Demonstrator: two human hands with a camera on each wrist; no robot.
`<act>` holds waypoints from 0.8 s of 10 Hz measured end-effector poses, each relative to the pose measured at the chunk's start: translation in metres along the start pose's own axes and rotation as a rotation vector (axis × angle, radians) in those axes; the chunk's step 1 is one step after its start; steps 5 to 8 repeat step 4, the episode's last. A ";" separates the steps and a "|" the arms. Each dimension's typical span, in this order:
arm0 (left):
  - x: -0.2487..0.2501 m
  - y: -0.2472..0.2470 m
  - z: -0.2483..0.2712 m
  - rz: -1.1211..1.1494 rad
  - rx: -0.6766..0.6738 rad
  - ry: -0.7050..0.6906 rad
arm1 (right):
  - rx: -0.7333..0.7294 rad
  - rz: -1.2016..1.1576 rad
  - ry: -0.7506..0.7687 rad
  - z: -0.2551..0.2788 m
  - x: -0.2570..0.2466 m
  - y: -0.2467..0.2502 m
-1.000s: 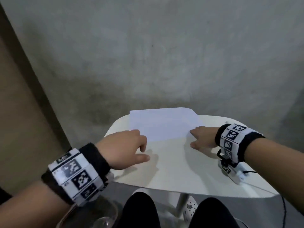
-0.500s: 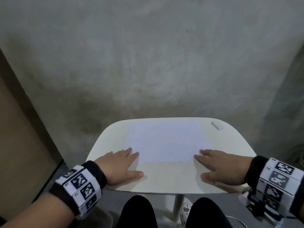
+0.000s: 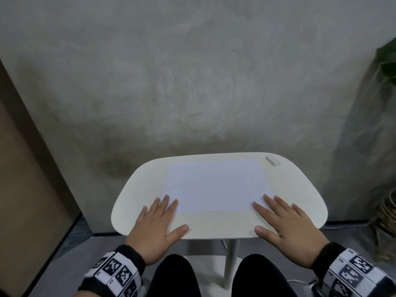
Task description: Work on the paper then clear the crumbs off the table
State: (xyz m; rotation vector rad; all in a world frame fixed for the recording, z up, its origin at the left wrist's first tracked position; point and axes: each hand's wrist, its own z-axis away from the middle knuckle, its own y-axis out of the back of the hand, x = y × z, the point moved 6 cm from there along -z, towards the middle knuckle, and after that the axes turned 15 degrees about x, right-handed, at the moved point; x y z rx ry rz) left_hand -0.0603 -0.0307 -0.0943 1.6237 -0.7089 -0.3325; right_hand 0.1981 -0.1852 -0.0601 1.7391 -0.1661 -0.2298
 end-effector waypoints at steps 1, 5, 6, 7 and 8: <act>-0.002 -0.001 0.000 0.014 0.033 -0.007 | 0.024 -0.025 -0.003 -0.001 0.000 0.001; -0.004 -0.001 0.000 0.014 0.151 -0.038 | 0.091 -0.085 -0.071 -0.006 0.004 -0.017; -0.004 -0.001 0.000 0.014 0.151 -0.038 | 0.091 -0.085 -0.071 -0.006 0.004 -0.017; -0.004 -0.001 0.000 0.014 0.151 -0.038 | 0.091 -0.085 -0.071 -0.006 0.004 -0.017; -0.004 -0.001 0.000 0.014 0.151 -0.038 | 0.091 -0.085 -0.071 -0.006 0.004 -0.017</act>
